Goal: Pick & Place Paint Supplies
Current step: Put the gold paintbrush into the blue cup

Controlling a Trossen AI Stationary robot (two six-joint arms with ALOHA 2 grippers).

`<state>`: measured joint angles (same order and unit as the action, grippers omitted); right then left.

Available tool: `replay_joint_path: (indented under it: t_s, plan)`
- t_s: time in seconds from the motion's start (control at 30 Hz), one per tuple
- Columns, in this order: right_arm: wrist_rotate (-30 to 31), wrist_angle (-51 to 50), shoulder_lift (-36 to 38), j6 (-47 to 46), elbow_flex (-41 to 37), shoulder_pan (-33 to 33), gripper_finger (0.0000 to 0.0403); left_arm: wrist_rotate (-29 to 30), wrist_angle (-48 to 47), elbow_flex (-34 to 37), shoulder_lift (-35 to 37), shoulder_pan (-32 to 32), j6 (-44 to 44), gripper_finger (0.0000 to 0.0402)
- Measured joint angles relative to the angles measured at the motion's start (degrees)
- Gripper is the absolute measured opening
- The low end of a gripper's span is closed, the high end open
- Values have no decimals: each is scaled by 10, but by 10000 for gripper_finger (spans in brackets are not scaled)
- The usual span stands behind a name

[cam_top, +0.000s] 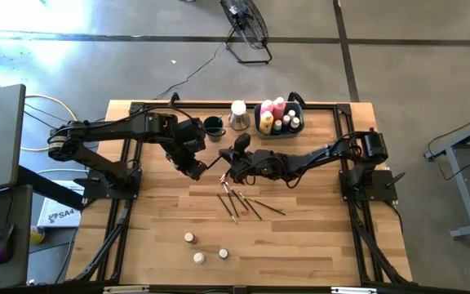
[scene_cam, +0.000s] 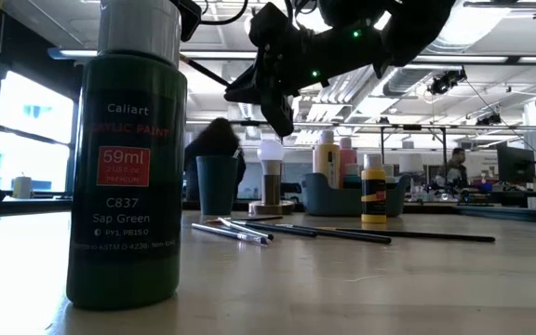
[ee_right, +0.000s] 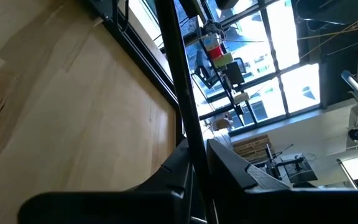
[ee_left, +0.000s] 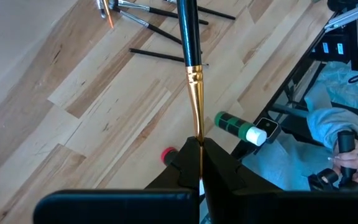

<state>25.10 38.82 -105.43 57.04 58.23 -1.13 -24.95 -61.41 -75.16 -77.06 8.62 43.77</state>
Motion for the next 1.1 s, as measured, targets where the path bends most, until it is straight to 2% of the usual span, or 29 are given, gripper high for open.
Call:
replay_joint_path:
  t_s: [0.7,1.1]
  plan:
    - [4,-21,0,-2,0,0,20,2,1,0,0,0,-1,2]
    - [9,-15,2,-22,2,0,19,2,-2,0,-1,0,-6,52]
